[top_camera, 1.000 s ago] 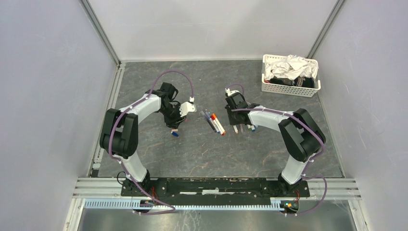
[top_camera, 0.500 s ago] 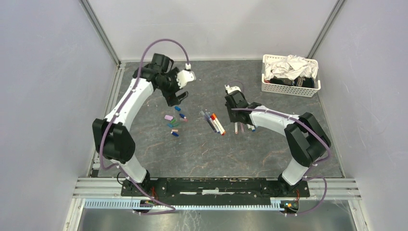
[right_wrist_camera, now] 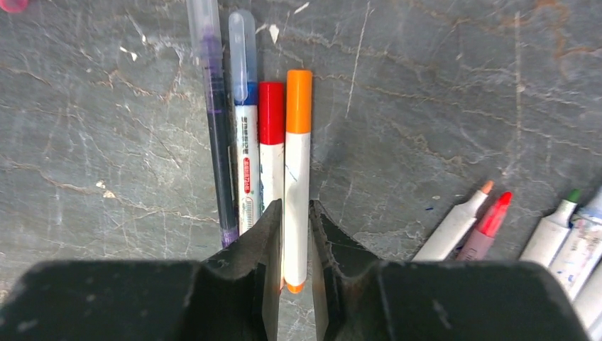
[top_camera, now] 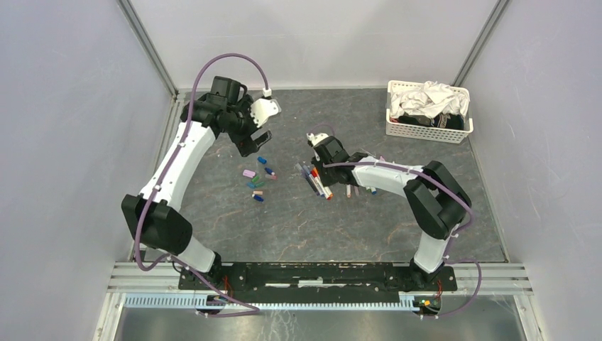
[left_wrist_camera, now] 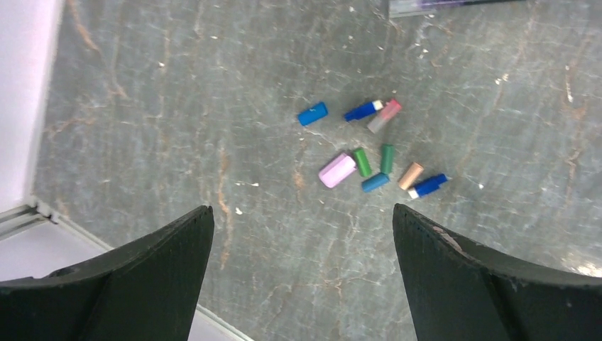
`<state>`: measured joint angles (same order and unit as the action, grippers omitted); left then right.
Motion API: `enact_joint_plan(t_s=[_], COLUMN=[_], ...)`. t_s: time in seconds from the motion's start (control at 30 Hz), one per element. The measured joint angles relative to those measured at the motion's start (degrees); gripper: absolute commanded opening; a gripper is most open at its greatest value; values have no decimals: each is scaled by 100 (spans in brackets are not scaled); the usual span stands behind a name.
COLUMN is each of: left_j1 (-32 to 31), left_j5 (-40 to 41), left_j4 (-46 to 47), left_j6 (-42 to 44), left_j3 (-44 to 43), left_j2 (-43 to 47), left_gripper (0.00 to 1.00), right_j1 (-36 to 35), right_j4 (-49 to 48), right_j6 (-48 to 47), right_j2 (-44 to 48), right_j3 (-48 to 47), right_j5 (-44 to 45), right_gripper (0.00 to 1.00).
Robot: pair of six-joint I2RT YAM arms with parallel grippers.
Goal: Open the pen caps
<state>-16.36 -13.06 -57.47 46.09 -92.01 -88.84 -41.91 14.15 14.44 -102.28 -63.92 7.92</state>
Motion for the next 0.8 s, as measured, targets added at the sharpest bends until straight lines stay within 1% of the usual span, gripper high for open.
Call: enact_joint_plan(t_s=[0.2,0.33,0.5,0.67,0.7,0.8], left_j1=[0,2,2,13,15,15], left_j5=[-260,-367,-424,-638,-673,-811], left_j4=[-188,-262,-361,-433,-455,-538], left_j6=[-44,-44,-42,-42,-42,-37], left_j3=[15,15,15,13,13,13], left_j2=[-39,-37,-37,-37,-37,-37], left_gripper=[100,100,100,100,100,100], right_j1=[-11,-11,-11,-2,7,44], right_j4=[37,28,11,-133,-160,-256], right_j6=[-70,-83,-87,-105,-103,-98], right_j2=[-219,-269,-289,-343,-341,-308], right_j3=[0,2,7,96,109,179], right_j5=[-42,-35,11,42,42,-15], right_gripper=[21,21,27,27,26,16])
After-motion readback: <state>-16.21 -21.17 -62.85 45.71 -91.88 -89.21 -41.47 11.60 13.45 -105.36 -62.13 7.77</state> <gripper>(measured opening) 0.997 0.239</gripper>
